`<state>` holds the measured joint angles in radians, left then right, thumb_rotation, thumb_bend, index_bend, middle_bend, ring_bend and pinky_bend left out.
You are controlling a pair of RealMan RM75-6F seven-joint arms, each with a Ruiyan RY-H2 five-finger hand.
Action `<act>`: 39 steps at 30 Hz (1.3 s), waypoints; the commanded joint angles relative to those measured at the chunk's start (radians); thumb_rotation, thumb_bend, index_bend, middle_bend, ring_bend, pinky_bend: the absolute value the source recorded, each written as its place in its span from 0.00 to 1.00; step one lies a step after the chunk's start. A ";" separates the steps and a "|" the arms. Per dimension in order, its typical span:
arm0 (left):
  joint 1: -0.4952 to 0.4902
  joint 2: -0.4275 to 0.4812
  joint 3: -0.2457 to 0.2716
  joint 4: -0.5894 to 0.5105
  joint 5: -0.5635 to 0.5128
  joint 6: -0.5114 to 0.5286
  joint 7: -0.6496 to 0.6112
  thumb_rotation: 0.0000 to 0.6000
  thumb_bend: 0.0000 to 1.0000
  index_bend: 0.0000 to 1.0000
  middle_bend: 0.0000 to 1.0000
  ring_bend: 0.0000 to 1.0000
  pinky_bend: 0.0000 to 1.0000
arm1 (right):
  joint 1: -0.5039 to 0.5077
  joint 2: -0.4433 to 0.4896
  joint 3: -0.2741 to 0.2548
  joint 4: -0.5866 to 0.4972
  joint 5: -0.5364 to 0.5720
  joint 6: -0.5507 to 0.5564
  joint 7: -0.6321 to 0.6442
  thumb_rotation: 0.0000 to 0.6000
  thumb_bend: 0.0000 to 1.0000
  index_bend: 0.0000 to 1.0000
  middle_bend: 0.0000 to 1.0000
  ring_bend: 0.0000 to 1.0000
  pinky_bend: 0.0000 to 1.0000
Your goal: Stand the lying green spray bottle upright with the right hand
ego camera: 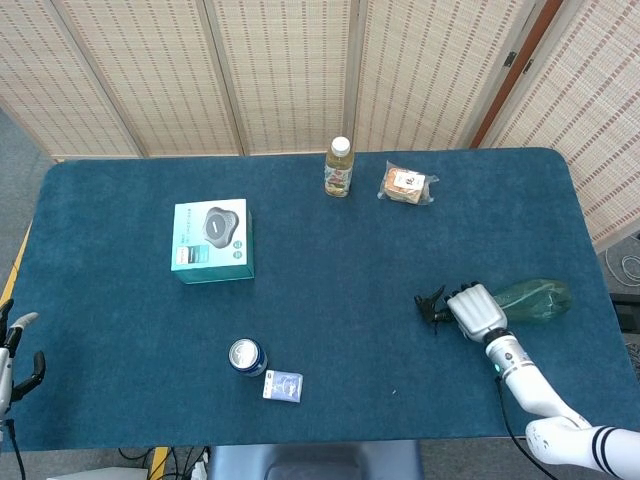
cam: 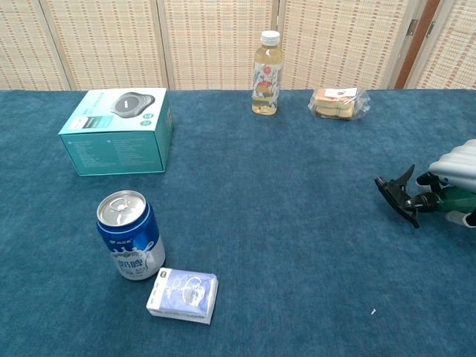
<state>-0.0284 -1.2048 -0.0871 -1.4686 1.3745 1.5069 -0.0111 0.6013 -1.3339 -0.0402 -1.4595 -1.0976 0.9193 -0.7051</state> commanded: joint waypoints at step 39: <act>-0.012 0.004 -0.005 0.012 -0.026 -0.063 -0.029 1.00 0.51 0.18 0.00 0.00 0.00 | -0.057 0.230 0.133 -0.390 -0.059 0.304 0.093 1.00 0.36 0.52 0.58 0.37 0.38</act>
<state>-0.0391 -1.2005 -0.0924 -1.4554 1.3475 1.4455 -0.0413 0.5609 -1.1248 0.0714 -1.8238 -1.1368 1.1984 -0.6455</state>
